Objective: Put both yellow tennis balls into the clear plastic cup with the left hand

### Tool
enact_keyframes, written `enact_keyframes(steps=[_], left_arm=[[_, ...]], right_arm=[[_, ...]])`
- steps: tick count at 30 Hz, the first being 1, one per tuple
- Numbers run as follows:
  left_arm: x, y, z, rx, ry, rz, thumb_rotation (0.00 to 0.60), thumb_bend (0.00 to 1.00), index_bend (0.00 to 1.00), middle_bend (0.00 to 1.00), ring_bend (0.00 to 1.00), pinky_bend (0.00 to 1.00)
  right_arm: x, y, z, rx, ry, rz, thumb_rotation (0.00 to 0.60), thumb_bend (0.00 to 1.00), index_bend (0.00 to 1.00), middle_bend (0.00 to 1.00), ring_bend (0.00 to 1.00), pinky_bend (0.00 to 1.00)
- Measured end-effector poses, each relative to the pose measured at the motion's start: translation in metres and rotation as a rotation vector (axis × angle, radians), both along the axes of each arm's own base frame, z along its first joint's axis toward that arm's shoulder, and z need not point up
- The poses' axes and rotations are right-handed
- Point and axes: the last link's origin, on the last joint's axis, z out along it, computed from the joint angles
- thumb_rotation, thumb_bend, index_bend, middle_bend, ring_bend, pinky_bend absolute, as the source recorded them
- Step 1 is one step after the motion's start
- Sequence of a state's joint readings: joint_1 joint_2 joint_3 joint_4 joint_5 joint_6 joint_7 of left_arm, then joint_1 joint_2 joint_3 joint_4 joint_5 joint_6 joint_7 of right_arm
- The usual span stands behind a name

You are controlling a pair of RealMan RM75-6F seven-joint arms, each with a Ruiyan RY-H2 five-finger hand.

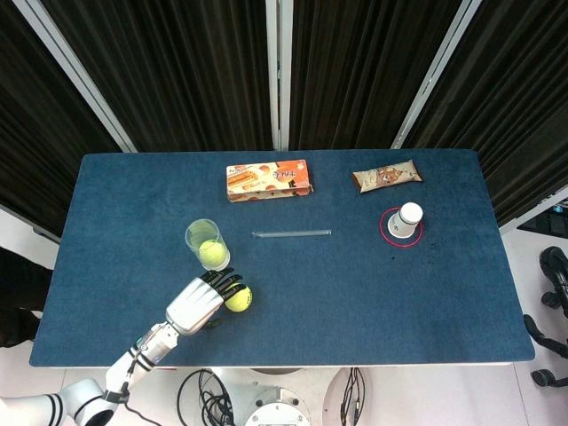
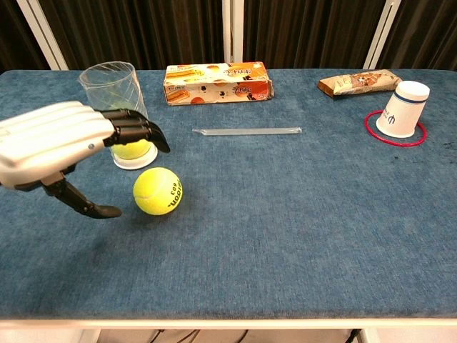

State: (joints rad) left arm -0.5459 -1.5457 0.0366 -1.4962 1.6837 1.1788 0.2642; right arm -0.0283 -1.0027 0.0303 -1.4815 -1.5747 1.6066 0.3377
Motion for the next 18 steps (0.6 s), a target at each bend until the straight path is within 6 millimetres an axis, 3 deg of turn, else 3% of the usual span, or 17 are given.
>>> enact_keyframes(steps=[13, 17, 18], left_arm=[[-0.013, 0.008, -0.041, -0.05, 0.01, 0.037, 0.6, 0.15, 0.22, 0.18, 0.15, 0.37], [-0.012, 0.012, -0.046, -0.05, 0.004, 0.028, 0.6, 0.16, 0.34, 0.3, 0.27, 0.48], [-0.012, 0.012, -0.047, -0.05, 0.0, 0.025, 0.6, 0.16, 0.4, 0.37, 0.33, 0.53]], right_arm=[[-0.003, -0.001, 0.0, 0.005, 0.005, -0.016, 0.6, 0.28, 0.0, 0.0, 0.0, 0.0], [-0.004, -0.002, -0.001, 0.011, 0.003, -0.019, 0.6, 0.28, 0.0, 0.0, 0.0, 0.0], [-0.004, -0.002, -0.002, 0.012, 0.003, -0.019, 0.6, 0.28, 0.0, 0.0, 0.0, 0.0]])
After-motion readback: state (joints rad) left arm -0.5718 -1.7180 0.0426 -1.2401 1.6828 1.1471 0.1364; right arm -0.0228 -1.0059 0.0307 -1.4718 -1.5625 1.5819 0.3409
